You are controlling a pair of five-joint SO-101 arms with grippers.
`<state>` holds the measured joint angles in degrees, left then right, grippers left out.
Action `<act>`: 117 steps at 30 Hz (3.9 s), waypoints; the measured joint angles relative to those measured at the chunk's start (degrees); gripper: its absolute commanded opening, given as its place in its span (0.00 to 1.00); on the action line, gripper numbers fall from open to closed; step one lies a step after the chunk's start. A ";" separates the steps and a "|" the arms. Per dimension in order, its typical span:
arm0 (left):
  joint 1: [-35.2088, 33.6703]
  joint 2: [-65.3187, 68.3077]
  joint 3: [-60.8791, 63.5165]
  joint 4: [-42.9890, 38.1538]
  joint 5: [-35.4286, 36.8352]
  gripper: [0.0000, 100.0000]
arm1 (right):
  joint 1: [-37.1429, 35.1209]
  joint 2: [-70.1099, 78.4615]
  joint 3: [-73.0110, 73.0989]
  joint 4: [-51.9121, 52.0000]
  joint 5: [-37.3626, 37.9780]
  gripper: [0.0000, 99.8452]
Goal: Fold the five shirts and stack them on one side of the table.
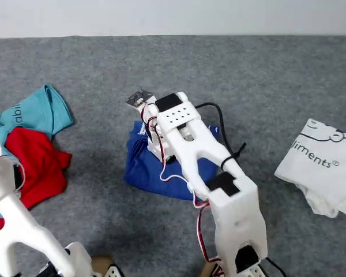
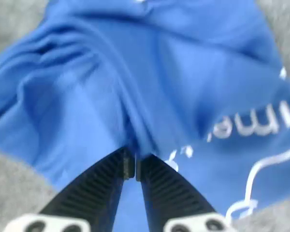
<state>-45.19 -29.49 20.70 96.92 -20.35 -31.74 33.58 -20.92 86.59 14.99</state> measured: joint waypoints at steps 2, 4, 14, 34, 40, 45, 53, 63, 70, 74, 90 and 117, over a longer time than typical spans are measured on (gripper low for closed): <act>0.00 0.00 0.00 0.00 0.00 0.01 | 0.00 3.69 -4.22 -0.53 1.67 0.01; 0.00 0.00 0.00 0.00 0.00 0.01 | 0.00 7.38 -9.67 -0.62 3.52 0.01; 0.00 0.00 0.00 0.00 0.00 0.01 | 0.97 27.34 -46.77 -2.11 5.19 0.01; 0.00 0.00 0.00 0.00 0.00 0.01 | 1.14 37.63 -72.00 13.63 5.19 0.01; 0.00 0.00 0.00 0.00 0.00 0.01 | -1.67 41.93 -72.00 7.65 6.33 0.01; 0.00 0.00 0.00 0.00 0.00 0.01 | -6.07 42.73 -71.91 5.71 12.57 0.01; 0.00 0.00 -0.18 0.00 0.00 0.01 | -5.89 35.52 -71.91 10.64 13.01 0.01; 12.66 0.00 -6.33 2.02 0.44 0.01 | 6.07 25.93 -70.86 14.07 1.23 0.01; 31.91 2.73 -3.78 -0.70 6.15 0.01 | 13.27 16.35 -54.51 14.07 0.70 0.01; 41.93 9.14 -2.37 -4.84 8.88 0.01 | 16.53 9.85 -39.65 14.07 -2.46 0.01; 54.51 39.56 -2.20 -12.66 6.77 0.01 | 27.16 -7.12 -19.25 14.07 -5.01 0.01; 51.16 28.31 -1.58 -12.13 1.76 0.01 | 27.96 -18.37 -9.93 14.07 -7.03 0.01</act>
<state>5.98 -1.19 19.12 84.79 -18.59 -3.78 15.21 -30.86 100.66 7.96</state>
